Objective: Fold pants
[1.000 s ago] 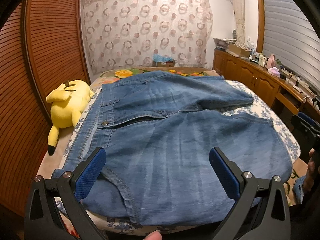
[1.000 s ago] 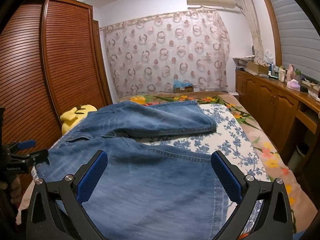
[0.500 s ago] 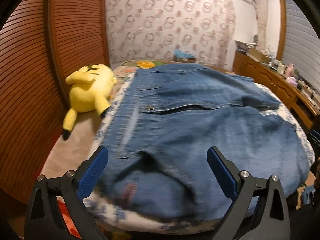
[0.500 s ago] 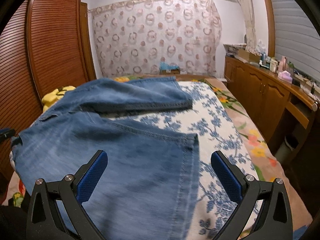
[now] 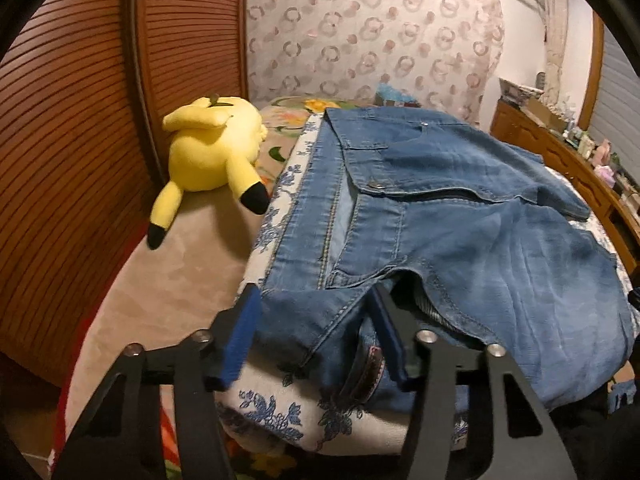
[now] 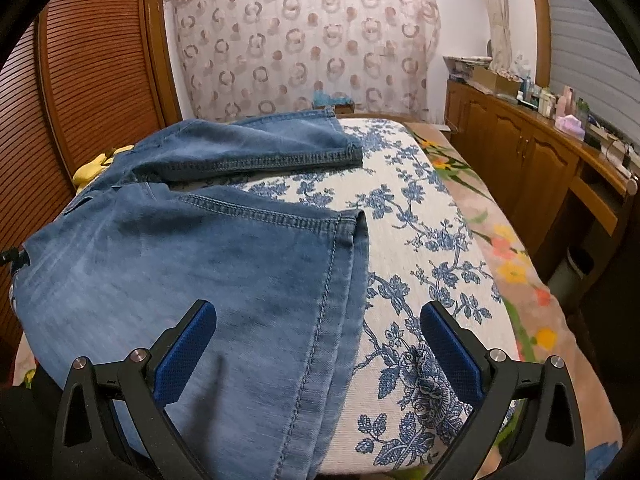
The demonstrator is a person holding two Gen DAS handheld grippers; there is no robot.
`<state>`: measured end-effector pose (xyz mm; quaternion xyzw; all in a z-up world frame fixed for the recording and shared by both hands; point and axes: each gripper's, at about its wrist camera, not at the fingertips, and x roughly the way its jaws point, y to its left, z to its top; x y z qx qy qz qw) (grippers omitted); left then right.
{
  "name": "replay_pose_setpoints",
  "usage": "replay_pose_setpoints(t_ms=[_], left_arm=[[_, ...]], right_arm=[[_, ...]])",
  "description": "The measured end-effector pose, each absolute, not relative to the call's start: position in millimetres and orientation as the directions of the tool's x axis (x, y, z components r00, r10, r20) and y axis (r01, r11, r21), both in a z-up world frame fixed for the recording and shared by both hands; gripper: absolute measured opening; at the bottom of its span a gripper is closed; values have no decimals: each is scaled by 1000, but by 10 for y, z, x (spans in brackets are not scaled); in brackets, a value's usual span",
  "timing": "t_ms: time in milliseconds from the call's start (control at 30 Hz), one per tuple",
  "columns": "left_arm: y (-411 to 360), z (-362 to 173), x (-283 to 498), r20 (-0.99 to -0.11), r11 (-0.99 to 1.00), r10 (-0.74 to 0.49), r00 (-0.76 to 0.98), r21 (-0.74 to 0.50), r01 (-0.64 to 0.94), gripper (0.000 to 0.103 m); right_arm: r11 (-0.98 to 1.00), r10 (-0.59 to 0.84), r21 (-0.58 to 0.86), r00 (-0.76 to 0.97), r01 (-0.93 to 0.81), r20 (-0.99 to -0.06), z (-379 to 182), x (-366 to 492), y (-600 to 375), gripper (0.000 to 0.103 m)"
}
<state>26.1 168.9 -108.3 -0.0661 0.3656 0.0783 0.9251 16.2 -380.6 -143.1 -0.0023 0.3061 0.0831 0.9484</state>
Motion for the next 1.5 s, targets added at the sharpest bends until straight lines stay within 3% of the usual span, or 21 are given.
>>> replay_pose_setpoints(t_ms=[233, 500, 633, 733, 767, 800, 833, 967, 1367, 1500], left_arm=[[1729, -1233, 309, -745, 981, 110, 658, -25, -192, 55], [1761, -1294, 277, -763, 984, 94, 640, -26, -175, 54], [1747, -1263, 241, -755, 988, 72, 652, -35, -150, 23], [1715, -1200, 206, -739, 990, 64, 671, -37, -135, 15], [1721, -1155, 185, -729, 990, 64, 681, -42, -138, 15], [1735, -1099, 162, -716, 989, 62, 696, -52, -142, 14], [1751, -1029, 132, -700, 988, 59, 712, -63, -144, 14], [1749, -820, 81, -666, 989, 60, 743, -64, -137, 14], [1780, -982, 170, -693, 985, 63, 718, -71, -154, 14], [1773, -1032, 199, -703, 985, 66, 708, -67, -158, 14]], right_arm=[[980, 186, 56, 790, -189, -584, -1447, 168, -3830, 100], [976, 200, 54, 762, -212, -616, -1450, 240, -3872, 91], [975, 195, 34, 765, -221, -614, -1423, 262, -3823, 82], [974, 191, 17, 770, -228, -609, -1415, 294, -3814, 64], [973, 189, 11, 772, -230, -607, -1412, 303, -3815, 50], [972, 190, 7, 772, -234, -606, -1410, 324, -3820, 29], [970, 200, 12, 768, -242, -608, -1401, 351, -3830, 21], [957, 261, 50, 778, -284, -572, -1267, 417, -3893, 6], [933, 320, -13, 843, -360, -432, -644, 611, -3627, 4], [926, 321, -23, 818, -377, -477, -852, 935, -3494, 4]])
